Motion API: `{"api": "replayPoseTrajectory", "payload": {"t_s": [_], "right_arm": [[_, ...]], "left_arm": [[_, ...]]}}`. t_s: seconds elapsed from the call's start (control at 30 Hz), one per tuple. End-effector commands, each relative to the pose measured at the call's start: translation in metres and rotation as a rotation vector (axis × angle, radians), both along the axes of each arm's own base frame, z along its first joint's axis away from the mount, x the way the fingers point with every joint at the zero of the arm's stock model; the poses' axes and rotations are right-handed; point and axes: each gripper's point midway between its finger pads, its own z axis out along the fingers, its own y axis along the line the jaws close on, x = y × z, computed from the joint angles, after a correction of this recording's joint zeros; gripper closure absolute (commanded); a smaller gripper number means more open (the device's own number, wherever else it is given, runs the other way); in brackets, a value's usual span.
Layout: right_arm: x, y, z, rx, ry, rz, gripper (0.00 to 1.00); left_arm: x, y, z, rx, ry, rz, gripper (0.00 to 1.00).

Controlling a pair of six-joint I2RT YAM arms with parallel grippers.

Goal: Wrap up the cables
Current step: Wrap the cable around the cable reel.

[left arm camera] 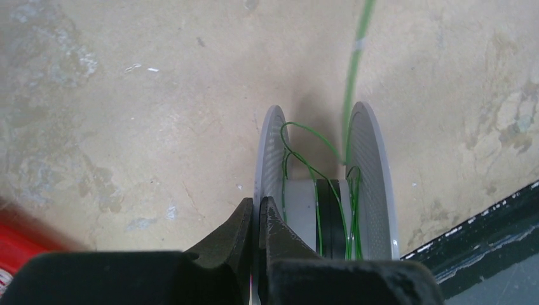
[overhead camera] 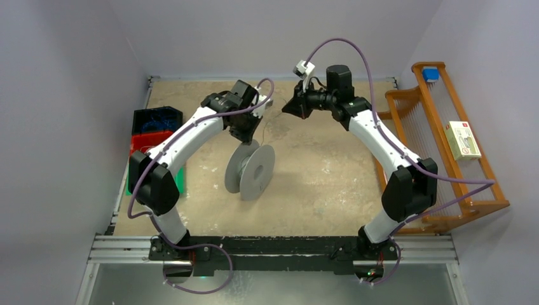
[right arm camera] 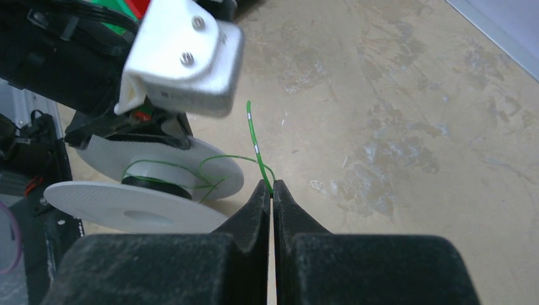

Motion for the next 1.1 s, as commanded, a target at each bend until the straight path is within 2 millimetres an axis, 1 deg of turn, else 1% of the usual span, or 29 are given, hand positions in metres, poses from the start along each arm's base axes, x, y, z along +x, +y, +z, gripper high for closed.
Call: {"api": "replayPoseTrajectory", "payload": {"t_s": [0.0,0.07,0.13,0.23,0.37,0.5,0.57,0.7,0.83,0.93,0.97,1.07], "right_arm": [[0.006,-0.013,0.025,0.097,0.008,-0.033,1.00],[0.007,-0.013,0.030,0.121,0.007,-0.030,1.00],[0.009,-0.009,0.042,0.142,-0.034,-0.012,1.00],[0.001,0.008,0.051,0.157,-0.058,0.066,1.00],[-0.006,0.031,0.050,0.139,-0.108,0.133,1.00],[-0.012,0.049,0.040,0.136,-0.130,0.193,1.00],[-0.019,0.058,0.035,0.132,-0.140,0.226,1.00],[-0.041,0.072,0.019,0.112,-0.155,0.306,1.00],[-0.066,0.082,-0.004,0.064,-0.167,0.391,1.00],[-0.087,0.089,-0.026,0.017,-0.164,0.453,1.00],[-0.092,0.091,-0.032,0.004,-0.163,0.465,1.00],[-0.100,0.095,-0.049,-0.026,-0.146,0.470,1.00]], "left_arm": [[0.038,0.027,0.018,0.034,-0.116,0.166,1.00],[0.045,0.031,0.017,0.046,-0.123,0.199,1.00],[0.050,0.030,0.014,0.054,-0.123,0.221,1.00],[0.060,0.036,0.004,0.097,-0.127,0.282,1.00],[0.072,0.039,-0.004,0.134,-0.130,0.351,1.00],[0.080,0.035,-0.012,0.135,-0.113,0.373,1.00],[0.083,0.033,-0.016,0.130,-0.098,0.382,1.00],[0.093,0.036,-0.022,0.091,-0.070,0.418,1.00],[0.106,0.047,-0.026,0.033,-0.034,0.466,1.00],[0.113,0.051,-0.024,-0.009,-0.029,0.486,1.00],[0.115,0.050,-0.022,-0.027,-0.028,0.484,1.00],[0.119,0.044,-0.012,-0.072,-0.042,0.482,1.00]]}}
